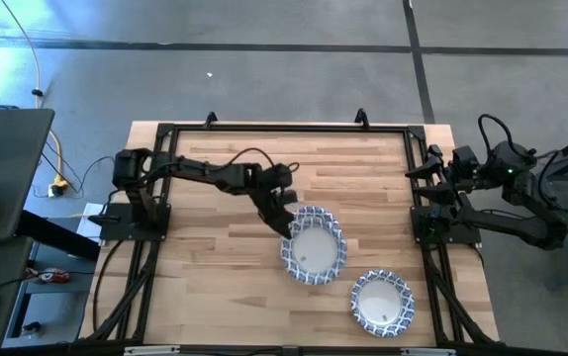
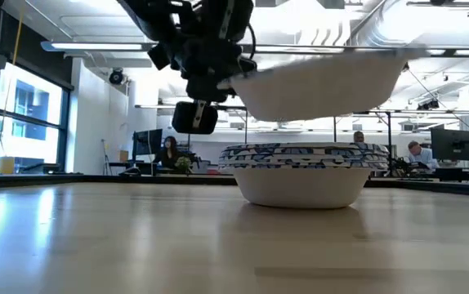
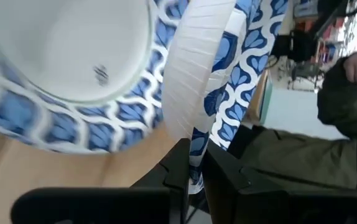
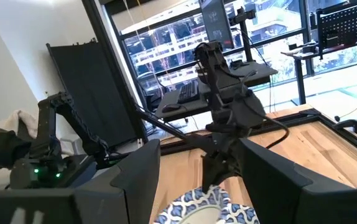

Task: Nest bowls inside each other
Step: Stack the white patterned bowl on top of the other white patterned bowls

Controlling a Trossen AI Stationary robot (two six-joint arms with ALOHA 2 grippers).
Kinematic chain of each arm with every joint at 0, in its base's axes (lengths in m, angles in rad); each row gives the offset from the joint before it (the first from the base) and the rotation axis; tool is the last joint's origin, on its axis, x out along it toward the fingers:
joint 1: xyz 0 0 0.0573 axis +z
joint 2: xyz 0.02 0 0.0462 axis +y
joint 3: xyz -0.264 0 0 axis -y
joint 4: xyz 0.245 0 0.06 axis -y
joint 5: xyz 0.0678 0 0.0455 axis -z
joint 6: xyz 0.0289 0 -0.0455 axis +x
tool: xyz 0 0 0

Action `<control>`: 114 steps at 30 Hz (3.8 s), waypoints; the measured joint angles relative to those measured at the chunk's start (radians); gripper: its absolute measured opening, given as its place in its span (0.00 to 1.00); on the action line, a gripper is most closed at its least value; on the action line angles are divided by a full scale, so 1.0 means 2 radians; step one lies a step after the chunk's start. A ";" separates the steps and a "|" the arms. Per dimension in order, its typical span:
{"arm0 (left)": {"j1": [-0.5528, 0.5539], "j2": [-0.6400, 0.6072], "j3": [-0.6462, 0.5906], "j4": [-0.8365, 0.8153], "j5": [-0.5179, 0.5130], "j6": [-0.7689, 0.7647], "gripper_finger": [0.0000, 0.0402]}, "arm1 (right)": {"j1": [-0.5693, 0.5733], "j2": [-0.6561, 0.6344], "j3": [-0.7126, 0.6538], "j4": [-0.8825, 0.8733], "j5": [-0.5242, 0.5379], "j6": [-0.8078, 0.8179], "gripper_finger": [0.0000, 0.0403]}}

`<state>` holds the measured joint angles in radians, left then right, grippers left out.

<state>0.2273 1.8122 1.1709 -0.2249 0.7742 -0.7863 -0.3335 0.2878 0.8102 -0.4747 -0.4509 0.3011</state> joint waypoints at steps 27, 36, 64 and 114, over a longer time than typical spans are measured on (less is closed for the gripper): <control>0.078 0.000 0.000 -0.039 0.001 0.038 0.13 | 0.000 0.000 0.000 -0.002 0.018 -0.007 0.51; 0.072 0.000 0.000 -0.039 -0.025 0.033 0.42 | 0.000 0.000 0.000 -0.002 0.019 -0.002 0.51; 0.065 0.001 0.000 -0.217 -0.066 0.196 0.60 | 0.000 0.000 -0.013 -0.375 -0.037 0.188 0.51; 0.063 0.001 0.000 -0.264 -0.068 0.237 0.60 | 0.083 0.241 -0.144 -0.200 -0.180 0.036 0.51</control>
<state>0.3530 1.8137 1.1702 -0.7536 0.6392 -0.3115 -0.1680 0.7696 0.5213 -0.8739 -0.8100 0.3730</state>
